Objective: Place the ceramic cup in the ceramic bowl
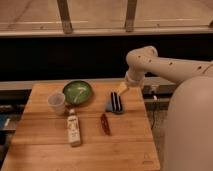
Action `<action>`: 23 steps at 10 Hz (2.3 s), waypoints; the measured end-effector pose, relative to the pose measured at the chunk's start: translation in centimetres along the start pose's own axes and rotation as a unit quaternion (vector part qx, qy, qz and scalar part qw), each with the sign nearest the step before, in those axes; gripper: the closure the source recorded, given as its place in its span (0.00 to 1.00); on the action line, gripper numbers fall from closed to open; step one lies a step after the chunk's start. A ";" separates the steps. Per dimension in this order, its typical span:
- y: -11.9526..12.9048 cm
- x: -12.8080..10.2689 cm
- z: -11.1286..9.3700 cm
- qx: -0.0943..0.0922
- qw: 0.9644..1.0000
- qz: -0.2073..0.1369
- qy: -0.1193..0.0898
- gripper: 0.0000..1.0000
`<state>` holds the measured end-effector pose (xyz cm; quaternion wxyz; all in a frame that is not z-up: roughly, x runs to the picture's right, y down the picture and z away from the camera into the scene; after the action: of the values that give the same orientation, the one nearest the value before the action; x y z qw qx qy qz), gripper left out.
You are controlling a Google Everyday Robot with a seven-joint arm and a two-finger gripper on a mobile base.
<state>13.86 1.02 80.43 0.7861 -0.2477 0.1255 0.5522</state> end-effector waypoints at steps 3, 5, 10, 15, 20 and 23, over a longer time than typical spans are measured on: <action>2.8 -3.3 -0.9 -0.007 0.999 -0.033 -0.014 0.20; 6.6 -6.6 -1.1 -0.014 0.997 -0.071 -0.022 0.20; 18.7 -11.9 -2.0 -0.047 0.979 -0.195 -0.047 0.20; 19.1 -12.0 -2.0 -0.048 0.978 -0.199 -0.048 0.20; 21.0 -12.6 -2.9 -0.082 0.969 -0.224 -0.071 0.20; 26.8 -14.8 -4.2 -0.106 0.950 -0.278 -0.093 0.20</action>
<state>-16.06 -5.91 77.12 0.8859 -0.3020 -0.0810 0.3427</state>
